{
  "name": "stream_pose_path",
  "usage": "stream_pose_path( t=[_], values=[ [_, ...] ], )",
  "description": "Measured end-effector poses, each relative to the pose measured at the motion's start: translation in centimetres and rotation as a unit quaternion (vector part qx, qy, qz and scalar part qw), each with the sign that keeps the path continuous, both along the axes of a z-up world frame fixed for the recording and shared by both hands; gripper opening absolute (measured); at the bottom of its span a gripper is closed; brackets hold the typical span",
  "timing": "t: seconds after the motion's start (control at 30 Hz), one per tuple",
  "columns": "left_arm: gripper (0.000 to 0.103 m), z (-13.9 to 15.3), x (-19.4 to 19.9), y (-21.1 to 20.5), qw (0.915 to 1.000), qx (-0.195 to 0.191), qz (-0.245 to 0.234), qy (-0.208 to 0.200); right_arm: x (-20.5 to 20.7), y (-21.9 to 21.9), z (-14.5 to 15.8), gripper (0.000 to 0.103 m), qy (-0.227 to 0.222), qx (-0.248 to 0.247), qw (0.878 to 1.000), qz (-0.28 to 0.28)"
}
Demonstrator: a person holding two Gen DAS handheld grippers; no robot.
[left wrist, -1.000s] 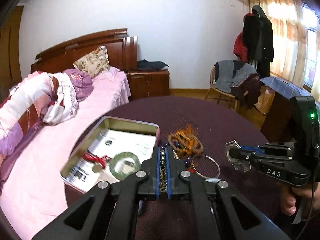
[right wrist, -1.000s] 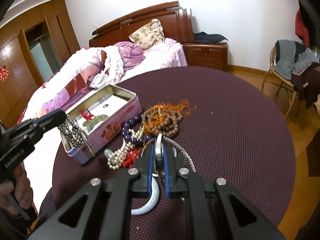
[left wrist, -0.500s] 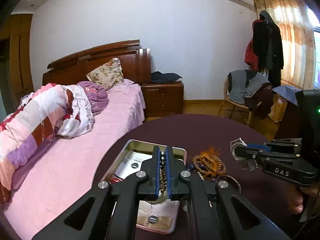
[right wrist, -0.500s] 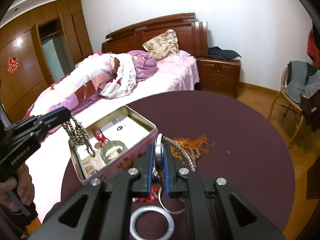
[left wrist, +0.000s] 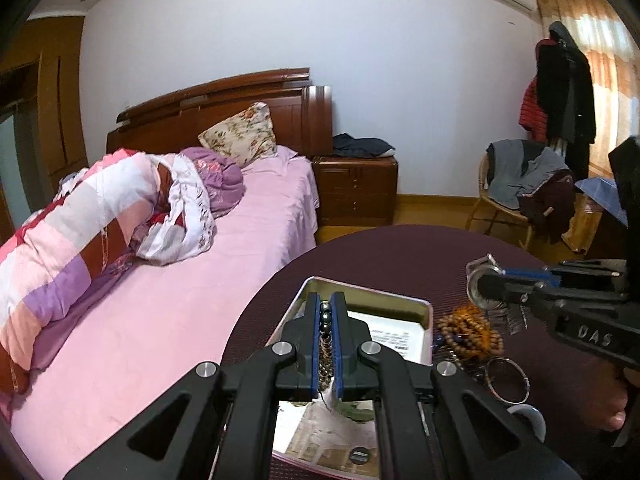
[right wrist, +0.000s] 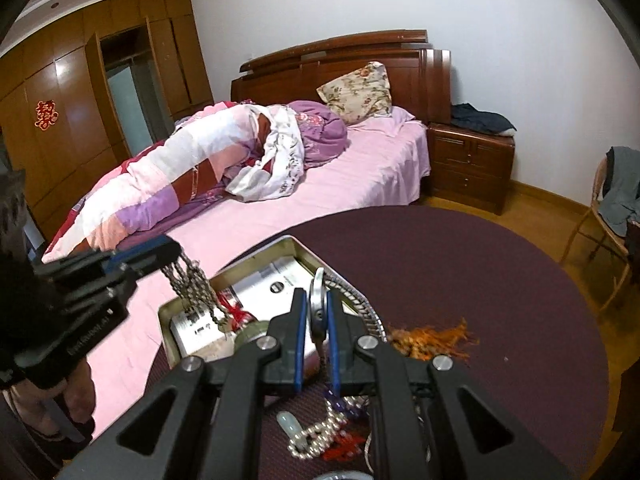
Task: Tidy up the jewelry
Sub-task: 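Carry the watch and gold chain into the tin box and open both grippers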
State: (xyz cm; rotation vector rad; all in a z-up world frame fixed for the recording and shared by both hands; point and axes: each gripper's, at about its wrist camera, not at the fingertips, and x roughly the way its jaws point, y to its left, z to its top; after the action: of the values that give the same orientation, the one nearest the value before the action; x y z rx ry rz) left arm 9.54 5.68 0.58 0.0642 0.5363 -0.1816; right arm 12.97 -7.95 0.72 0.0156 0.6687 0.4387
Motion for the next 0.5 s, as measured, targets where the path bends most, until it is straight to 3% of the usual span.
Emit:
stream_pose_path(
  t=[0.5],
  values=[
    [0.004, -2.6, 2.3, 2.2, 0.9991, -0.007, 0.025, 0.033, 2.9, 3.1, -1.1, 0.013, 0.019, 0.013, 0.999, 0.03]
  ],
)
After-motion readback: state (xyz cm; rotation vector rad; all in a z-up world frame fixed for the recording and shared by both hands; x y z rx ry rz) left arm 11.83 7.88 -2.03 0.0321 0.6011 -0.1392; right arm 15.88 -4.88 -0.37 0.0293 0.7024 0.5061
